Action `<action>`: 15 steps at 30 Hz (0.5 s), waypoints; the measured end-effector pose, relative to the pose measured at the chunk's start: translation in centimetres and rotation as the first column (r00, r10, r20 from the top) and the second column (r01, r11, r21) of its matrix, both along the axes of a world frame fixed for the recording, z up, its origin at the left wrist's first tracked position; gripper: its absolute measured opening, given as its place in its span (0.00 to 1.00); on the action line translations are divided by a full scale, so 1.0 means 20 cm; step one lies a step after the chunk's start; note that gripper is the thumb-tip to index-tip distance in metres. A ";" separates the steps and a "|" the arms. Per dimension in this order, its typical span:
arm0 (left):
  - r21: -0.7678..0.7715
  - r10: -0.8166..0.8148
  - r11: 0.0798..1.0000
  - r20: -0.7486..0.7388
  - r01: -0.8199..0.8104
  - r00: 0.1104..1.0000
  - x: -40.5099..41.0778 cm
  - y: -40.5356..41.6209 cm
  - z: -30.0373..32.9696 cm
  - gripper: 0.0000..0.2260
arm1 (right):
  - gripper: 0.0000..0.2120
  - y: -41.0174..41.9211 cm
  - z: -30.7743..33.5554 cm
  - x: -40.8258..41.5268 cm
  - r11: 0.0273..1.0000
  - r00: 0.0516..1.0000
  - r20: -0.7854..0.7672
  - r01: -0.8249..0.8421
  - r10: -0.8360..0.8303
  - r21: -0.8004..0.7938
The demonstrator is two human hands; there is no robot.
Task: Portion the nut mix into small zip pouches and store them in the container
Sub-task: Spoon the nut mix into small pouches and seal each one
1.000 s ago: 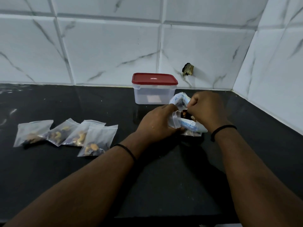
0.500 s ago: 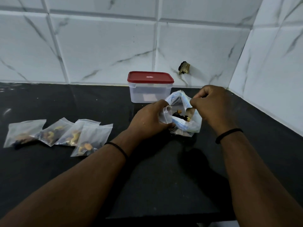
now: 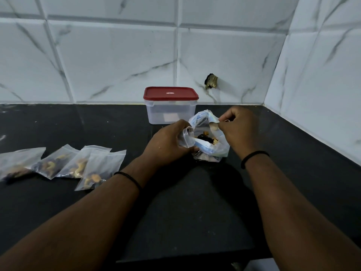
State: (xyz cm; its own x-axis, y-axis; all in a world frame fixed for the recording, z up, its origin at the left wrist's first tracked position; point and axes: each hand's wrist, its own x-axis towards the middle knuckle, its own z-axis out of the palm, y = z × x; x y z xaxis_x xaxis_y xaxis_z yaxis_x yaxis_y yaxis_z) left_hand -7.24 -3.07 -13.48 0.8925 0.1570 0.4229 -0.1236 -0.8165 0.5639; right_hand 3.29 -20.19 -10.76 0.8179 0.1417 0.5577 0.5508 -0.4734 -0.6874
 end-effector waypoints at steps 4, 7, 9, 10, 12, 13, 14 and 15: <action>-0.005 0.005 1.000 -0.006 -0.006 1.000 0.00 0.00 0.00 0.23 | 0.08 0.02 -0.03 0.01 0.996 0.999 -0.016 -0.051 0.050 -0.067; -0.017 0.006 1.000 -0.020 -0.006 1.000 0.00 0.01 0.00 0.24 | 0.09 0.02 -0.03 0.01 0.996 0.995 -0.074 -0.069 0.065 -0.059; -0.020 0.007 1.000 -0.031 -0.008 0.999 0.00 0.01 0.00 0.24 | 0.09 0.01 -0.02 0.02 0.997 0.984 -0.160 -0.082 0.079 -0.015; -0.024 0.008 1.000 -0.034 -0.009 0.999 0.00 0.01 0.00 0.24 | 0.09 0.00 -0.01 0.03 0.995 0.973 -0.208 -0.097 0.098 0.013; -0.030 0.008 1.000 -0.026 -0.009 1.000 -0.01 0.02 0.00 0.23 | 0.08 -0.01 0.00 0.03 0.990 0.950 -0.279 -0.132 0.142 0.051; -0.031 0.009 0.999 -0.020 -0.009 1.000 -0.01 0.02 0.01 0.23 | 0.08 -0.02 0.01 0.04 0.988 0.941 -0.300 -0.146 0.157 0.058; -0.033 0.008 0.999 -0.016 -0.009 1.000 -0.01 0.02 0.01 0.23 | 0.08 -0.03 0.02 0.04 0.986 0.934 -0.313 -0.159 0.169 0.057; -0.036 0.006 0.999 -0.017 -0.007 1.000 -0.01 0.02 0.01 0.23 | 0.08 -0.04 0.02 0.04 0.984 0.930 -0.321 -0.173 0.180 0.052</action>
State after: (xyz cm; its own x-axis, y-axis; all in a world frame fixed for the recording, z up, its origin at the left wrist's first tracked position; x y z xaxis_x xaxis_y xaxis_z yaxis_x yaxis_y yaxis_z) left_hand -7.47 -2.63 -13.29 0.8982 0.1777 0.4021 -0.1089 -0.7962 0.5952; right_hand 4.06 -20.93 -10.32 0.9172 0.2908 0.2725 0.3707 -0.3714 -0.8513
